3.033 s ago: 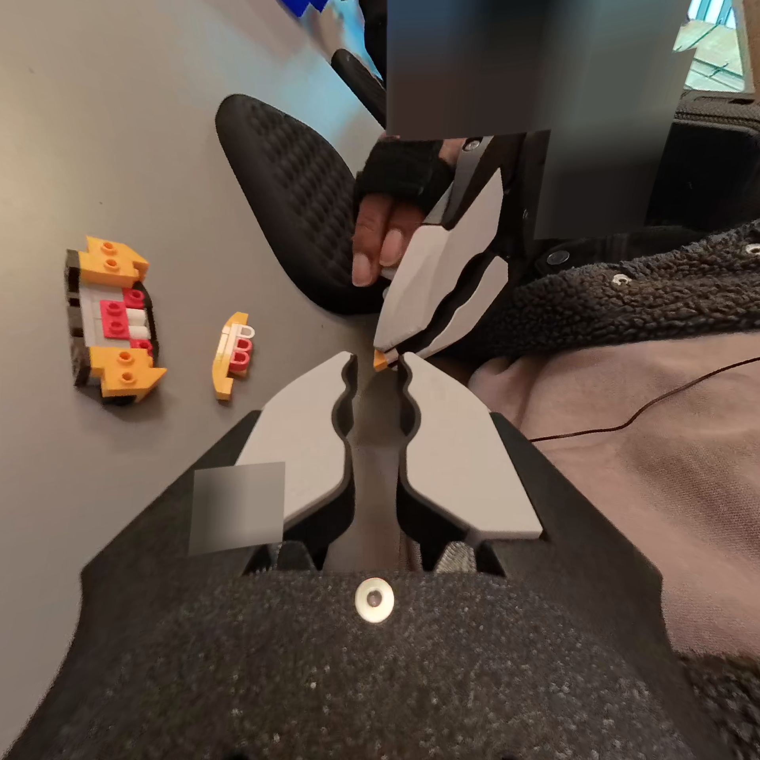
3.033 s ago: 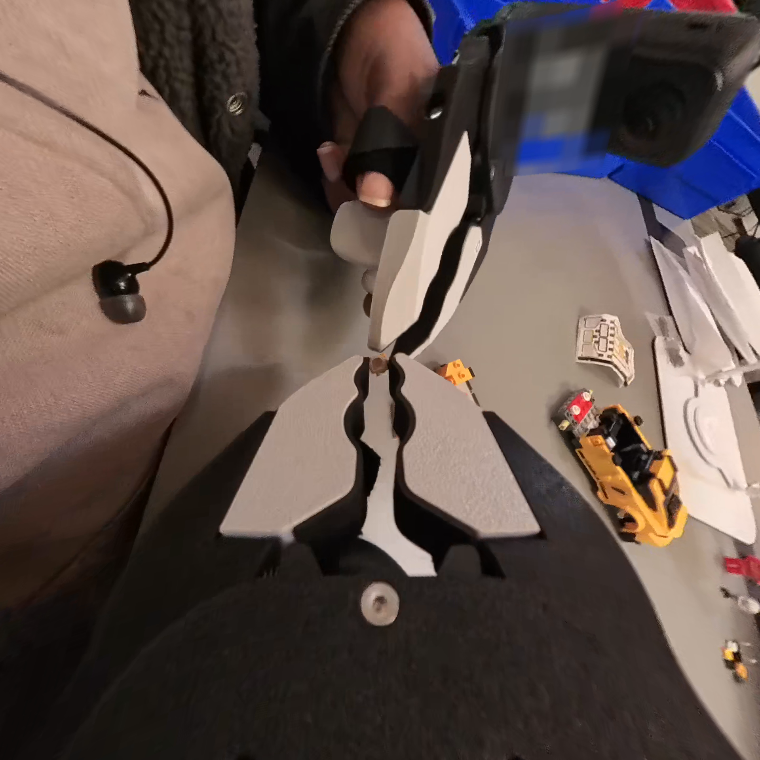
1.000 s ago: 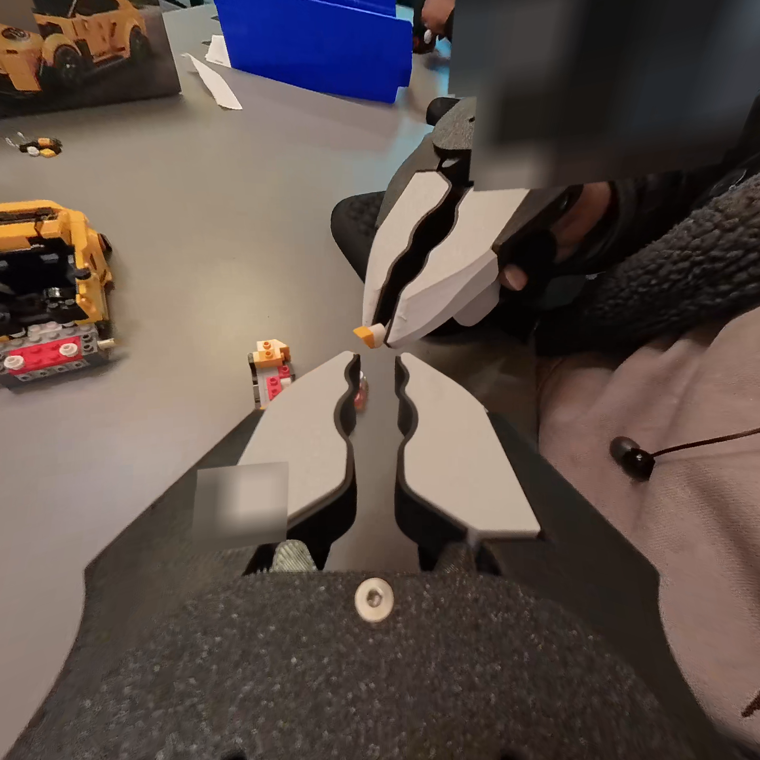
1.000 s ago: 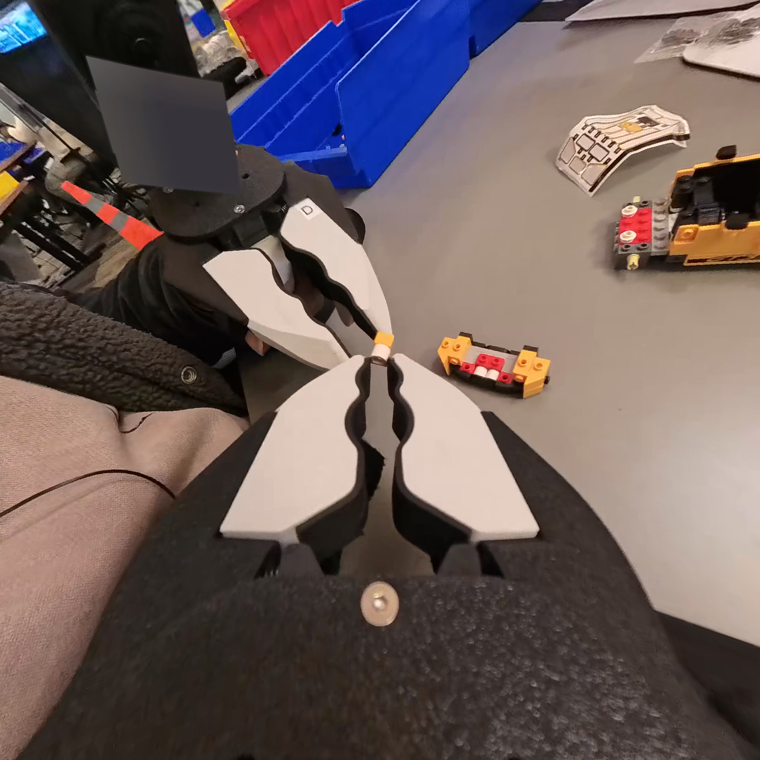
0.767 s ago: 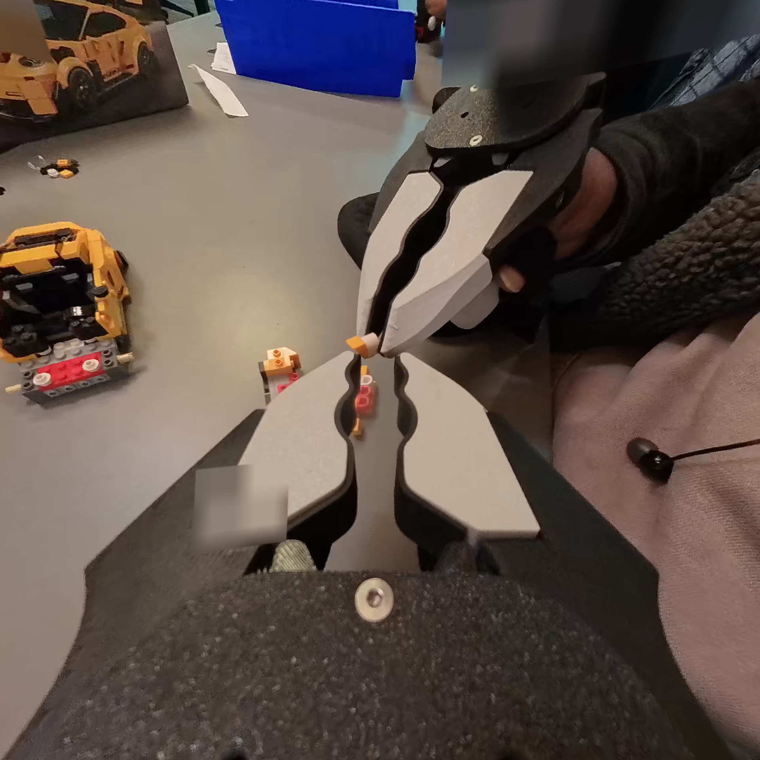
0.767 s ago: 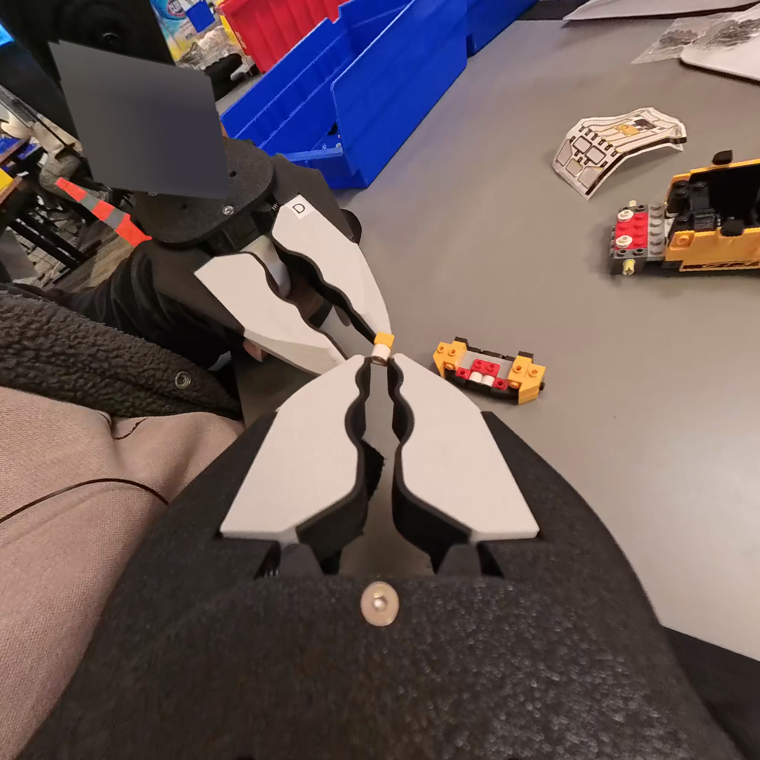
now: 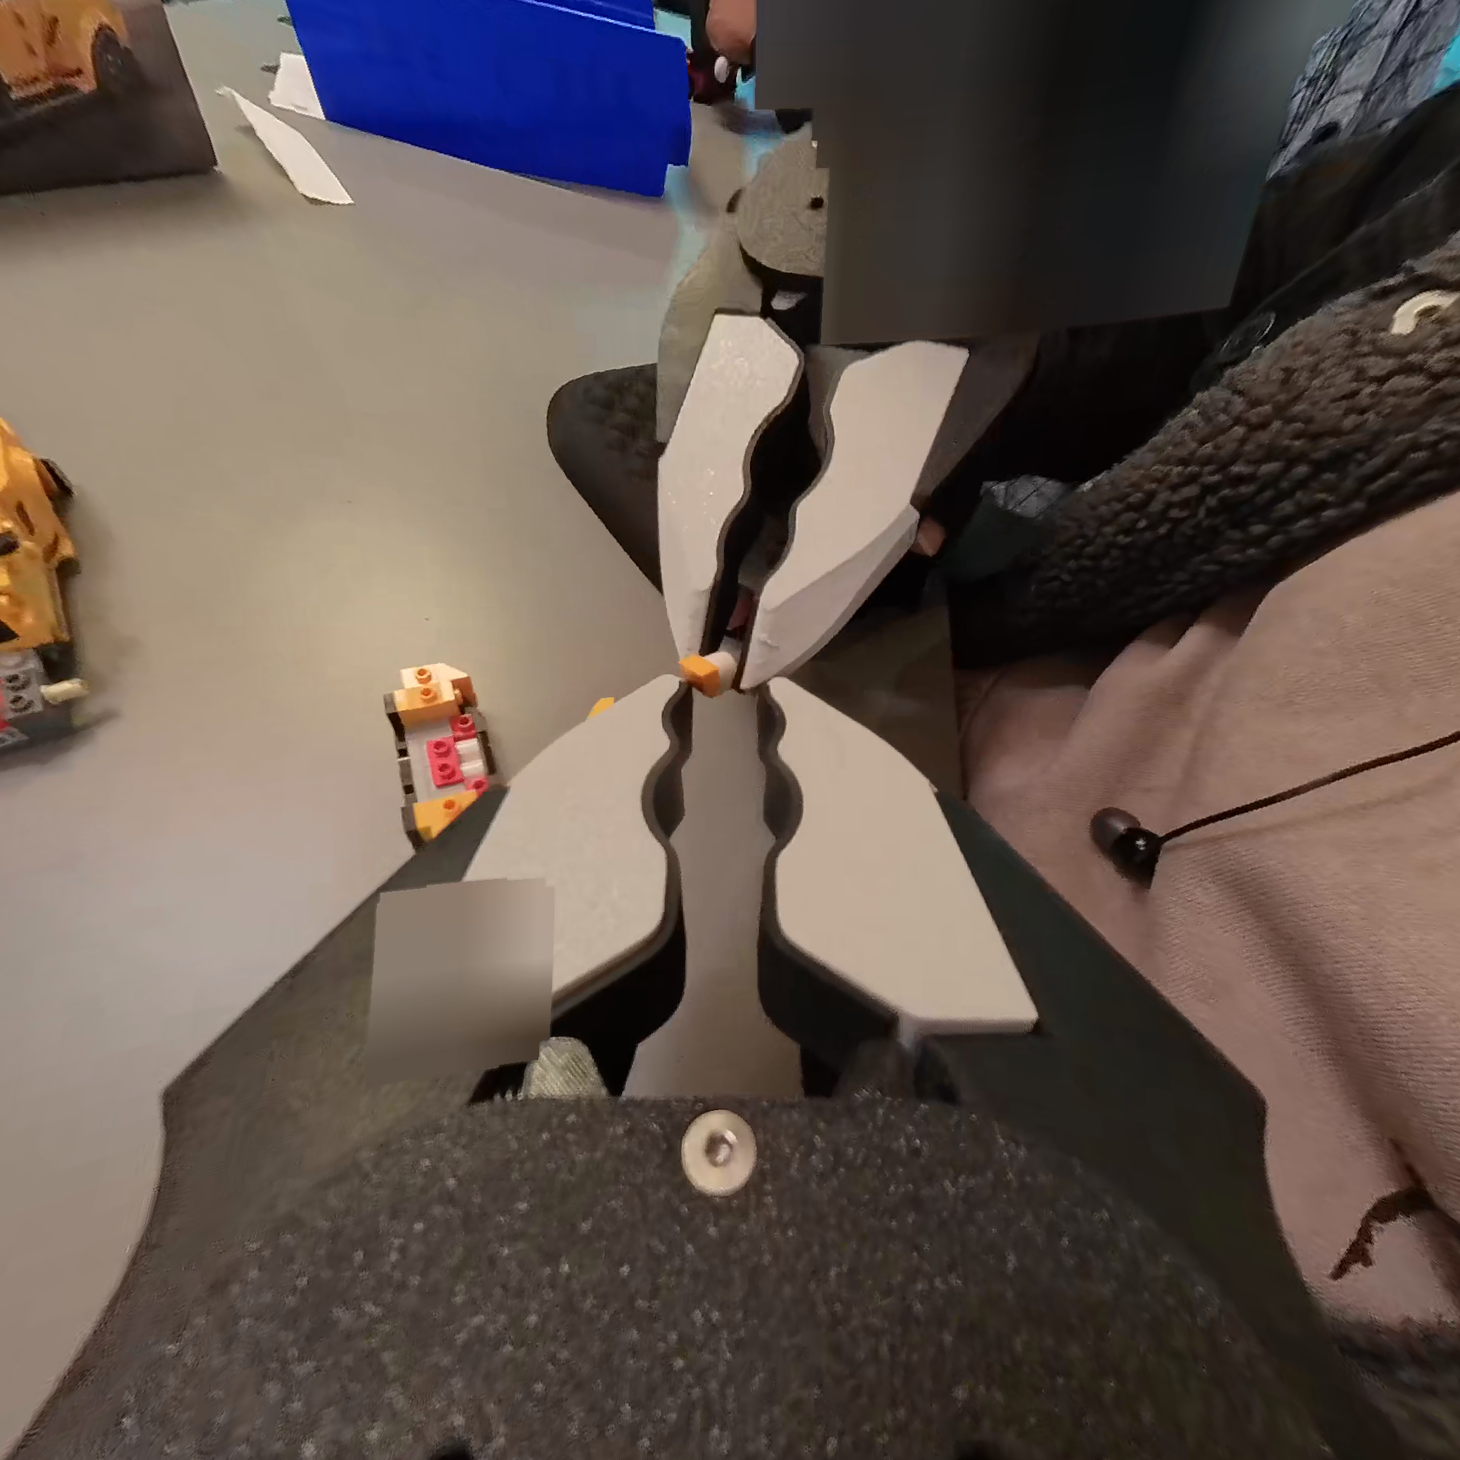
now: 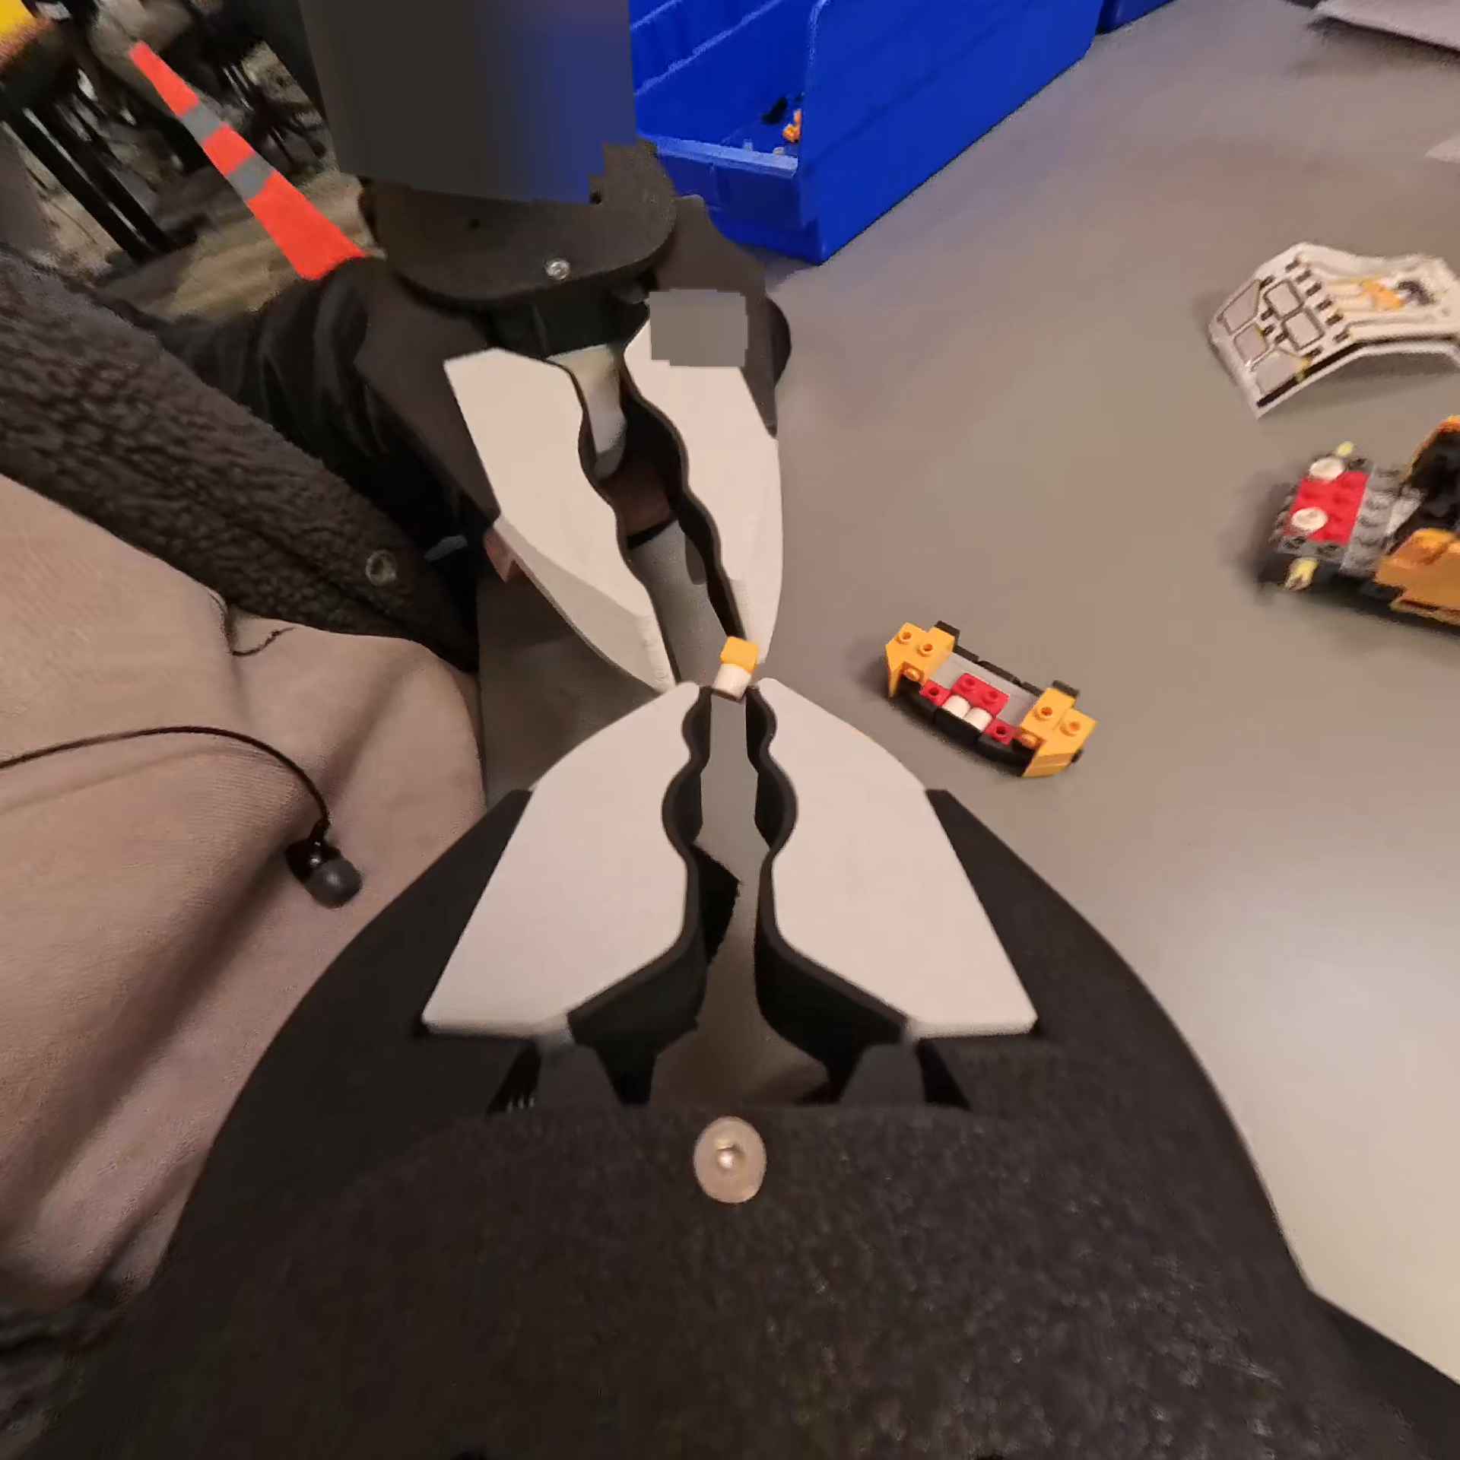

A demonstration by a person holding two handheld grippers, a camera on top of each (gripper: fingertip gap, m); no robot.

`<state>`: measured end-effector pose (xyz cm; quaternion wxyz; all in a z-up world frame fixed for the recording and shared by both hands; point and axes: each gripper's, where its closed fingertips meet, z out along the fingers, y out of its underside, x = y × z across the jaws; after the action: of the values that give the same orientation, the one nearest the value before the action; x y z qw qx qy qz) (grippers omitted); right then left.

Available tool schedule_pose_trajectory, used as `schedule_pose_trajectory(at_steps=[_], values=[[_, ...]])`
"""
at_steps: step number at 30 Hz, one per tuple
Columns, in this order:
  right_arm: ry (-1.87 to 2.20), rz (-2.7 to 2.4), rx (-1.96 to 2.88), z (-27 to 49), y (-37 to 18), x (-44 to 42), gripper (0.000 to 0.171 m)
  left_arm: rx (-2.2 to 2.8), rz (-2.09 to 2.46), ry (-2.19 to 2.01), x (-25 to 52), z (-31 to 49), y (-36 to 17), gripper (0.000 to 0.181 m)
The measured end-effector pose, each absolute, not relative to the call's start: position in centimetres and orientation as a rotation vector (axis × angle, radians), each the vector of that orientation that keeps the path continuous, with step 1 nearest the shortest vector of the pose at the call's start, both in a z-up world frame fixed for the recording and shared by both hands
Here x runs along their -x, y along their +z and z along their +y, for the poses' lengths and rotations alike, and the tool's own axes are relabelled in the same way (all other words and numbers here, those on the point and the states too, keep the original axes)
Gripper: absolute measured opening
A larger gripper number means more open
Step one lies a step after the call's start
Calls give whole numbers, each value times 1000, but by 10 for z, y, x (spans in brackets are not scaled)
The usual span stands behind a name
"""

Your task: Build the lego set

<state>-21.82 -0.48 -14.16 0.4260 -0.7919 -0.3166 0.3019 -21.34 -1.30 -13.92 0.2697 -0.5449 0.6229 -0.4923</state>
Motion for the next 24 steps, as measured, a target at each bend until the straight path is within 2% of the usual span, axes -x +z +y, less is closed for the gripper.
schedule_pose_trajectory(at_steps=[5,8,10,24], values=[[547,-927,1952,-9,-153,221,8,1516,1645,-1496,215,-20,-136,14],[528,-943,1973,-13,-160,224,8,1540,1662,-1458,215,-20,-142,13],[535,-926,2005,-12,-163,223,0,1561,1679,-1430,214,-20,-146,12],[533,-991,2294,-5,-195,214,0,1832,1863,-1181,207,-6,-188,9]])
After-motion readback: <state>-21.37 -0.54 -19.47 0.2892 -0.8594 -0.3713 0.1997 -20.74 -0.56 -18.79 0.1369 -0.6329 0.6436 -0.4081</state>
